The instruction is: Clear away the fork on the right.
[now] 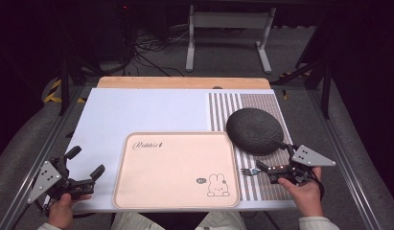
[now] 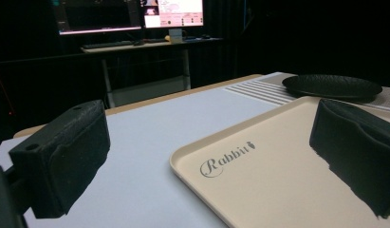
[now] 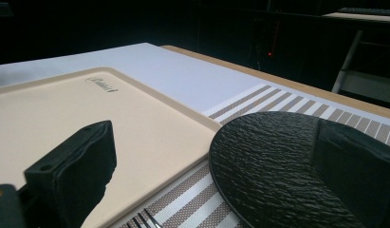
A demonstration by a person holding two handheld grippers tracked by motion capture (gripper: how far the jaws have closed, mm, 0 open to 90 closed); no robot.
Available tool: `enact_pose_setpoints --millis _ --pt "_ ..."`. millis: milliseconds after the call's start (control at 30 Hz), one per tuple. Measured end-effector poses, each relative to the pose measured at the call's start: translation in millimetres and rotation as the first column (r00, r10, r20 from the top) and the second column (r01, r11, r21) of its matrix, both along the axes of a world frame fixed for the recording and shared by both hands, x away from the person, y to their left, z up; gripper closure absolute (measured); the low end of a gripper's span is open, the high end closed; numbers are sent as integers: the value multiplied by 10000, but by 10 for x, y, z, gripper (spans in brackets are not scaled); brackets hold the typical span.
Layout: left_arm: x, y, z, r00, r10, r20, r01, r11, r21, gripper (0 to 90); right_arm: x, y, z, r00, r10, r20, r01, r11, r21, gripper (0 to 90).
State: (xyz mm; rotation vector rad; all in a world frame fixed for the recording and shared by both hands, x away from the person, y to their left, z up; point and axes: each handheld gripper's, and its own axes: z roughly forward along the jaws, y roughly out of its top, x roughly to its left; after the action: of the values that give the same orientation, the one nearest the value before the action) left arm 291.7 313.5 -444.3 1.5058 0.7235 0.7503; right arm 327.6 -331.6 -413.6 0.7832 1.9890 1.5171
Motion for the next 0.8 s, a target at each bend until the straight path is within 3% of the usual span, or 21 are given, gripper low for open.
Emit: enact_pose_setpoints --millis 233,433,467,533,567,600,633,700,767,800 --pt "4 4 0 10000 -28 -9 28 10000 -3 2 107 -22 160 10000 -19 -61 18 9997 -262 21" --pt "2 1 -1 10000 -26 -36 26 10000 13 3 183 -22 223 9994 2 -347 -9 9998 -193 31" --pt "3 1 -2 10000 -23 -32 23 10000 23 3 220 -8 276 9988 122 -470 -160 9966 -811 46" --pt "3 -1 -3 10000 -24 -51 24 10000 5 3 233 -9 303 9985 158 -522 -212 9945 -1028 52" --pt "2 1 -2 10000 -28 -51 28 10000 35 3 247 -12 332 9980 184 -608 -261 9913 -1293 60" --pt "1 -1 -3 10000 -33 -63 33 10000 7 3 271 -15 388 9960 206 -865 -365 9817 -1868 76" --pt "2 -4 -5 10000 -43 -75 43 10000 1 3 271 -15 388 9960 206 -865 -365 9817 -1868 76" --pt "-2 -20 -2 10000 -79 -56 79 10000 50 3 299 -23 448 9935 236 -1110 -521 9639 -2611 97" --pt "-6 -31 1 9999 -133 -30 133 9999 96 4 323 -22 512 9894 278 -1427 -754 9373 -3402 97" --pt "-4 -35 0 9999 -129 17 129 9999 107 3 331 -22 527 9877 328 -1528 -862 9299 -3575 105"
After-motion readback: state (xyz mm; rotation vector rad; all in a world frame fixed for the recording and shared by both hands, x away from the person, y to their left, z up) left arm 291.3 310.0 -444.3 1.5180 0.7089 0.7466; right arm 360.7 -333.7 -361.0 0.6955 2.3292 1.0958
